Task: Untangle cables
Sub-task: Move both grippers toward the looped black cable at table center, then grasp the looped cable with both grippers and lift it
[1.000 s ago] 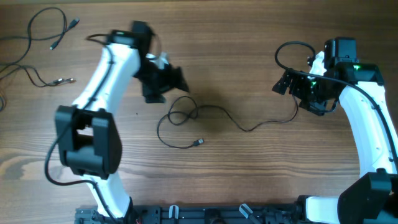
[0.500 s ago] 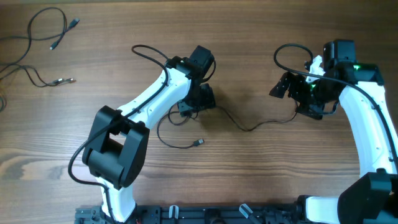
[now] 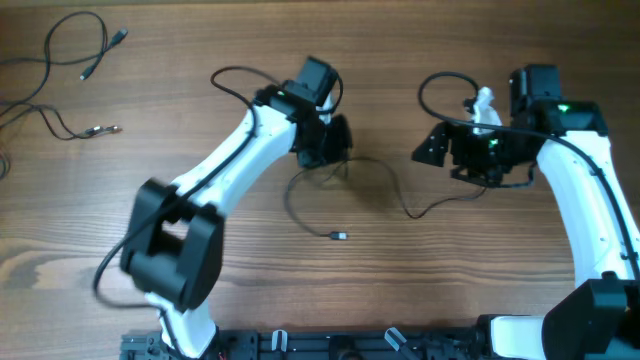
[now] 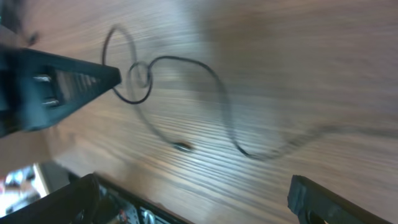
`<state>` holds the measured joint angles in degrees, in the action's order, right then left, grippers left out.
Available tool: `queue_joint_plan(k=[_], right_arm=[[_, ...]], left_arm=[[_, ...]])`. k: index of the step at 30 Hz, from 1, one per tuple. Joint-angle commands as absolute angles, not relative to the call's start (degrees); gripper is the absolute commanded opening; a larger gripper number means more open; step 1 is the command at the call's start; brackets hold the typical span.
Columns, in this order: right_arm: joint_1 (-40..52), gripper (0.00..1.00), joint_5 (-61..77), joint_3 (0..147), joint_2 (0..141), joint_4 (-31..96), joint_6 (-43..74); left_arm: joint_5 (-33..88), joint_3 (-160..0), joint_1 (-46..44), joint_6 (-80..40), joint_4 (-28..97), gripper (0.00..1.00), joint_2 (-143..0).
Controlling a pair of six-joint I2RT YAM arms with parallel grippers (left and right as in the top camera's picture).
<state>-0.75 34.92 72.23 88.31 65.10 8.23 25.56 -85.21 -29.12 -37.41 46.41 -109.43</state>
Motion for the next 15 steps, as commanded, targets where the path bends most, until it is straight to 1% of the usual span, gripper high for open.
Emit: queue_joint_plan(k=[1,4,10,12,13,14,15], right_arm=[[2.63,1.00,41.91,71.88,89.32,61.82,6.46],[4.91,1.00,42.65,71.88,89.32,55.94,13.82],[5.63,1.00,54.43,71.88,89.32,49.50,15.09],[5.61,1.00,57.41,71.88,89.32,49.21,15.03],[5.61,1.00,58.19,71.88,89.32,48.95,15.00],[5.61,1.00,59.40,71.88,89.32,48.42,15.07],[5.61,1.00,60.73,71.88,89.32,47.92,15.09]], left_arm=[[42.98,-89.27,-29.41,-30.00,42.35,0.04,-96.77],[43.03,-89.27,-29.34,-30.00,43.09,0.04,-90.26],[46.81,-89.27,-29.39,-30.00,43.99,0.04,-87.33],[42.39,-89.27,-29.32,-30.92,46.00,0.04,-87.33],[38.06,-89.27,-29.12,-32.58,47.46,0.04,-87.33],[32.32,-89.25,-28.67,-36.45,49.80,0.04,-87.33],[29.06,-89.27,-28.23,-39.64,51.68,0.04,-87.33]])
